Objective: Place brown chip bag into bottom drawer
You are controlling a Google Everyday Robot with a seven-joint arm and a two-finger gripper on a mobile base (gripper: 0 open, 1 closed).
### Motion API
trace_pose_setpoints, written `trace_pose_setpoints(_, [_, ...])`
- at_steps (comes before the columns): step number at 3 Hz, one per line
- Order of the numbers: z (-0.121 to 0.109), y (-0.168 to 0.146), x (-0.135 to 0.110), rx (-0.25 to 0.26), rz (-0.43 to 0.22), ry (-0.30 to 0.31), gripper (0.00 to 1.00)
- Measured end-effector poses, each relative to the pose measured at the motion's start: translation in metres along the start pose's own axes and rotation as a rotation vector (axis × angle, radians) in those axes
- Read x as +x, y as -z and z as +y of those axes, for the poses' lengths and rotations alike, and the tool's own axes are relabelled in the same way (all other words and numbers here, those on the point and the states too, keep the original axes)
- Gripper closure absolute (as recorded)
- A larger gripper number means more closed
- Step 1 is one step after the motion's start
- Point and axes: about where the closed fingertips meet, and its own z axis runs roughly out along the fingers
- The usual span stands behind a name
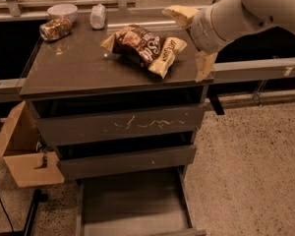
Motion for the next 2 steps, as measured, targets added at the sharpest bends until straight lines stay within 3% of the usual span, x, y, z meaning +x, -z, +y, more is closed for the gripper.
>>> trace_pose_setpoints(2, [-0.013, -0.027, 0.013, 0.041, 0.023, 0.076, 0.0])
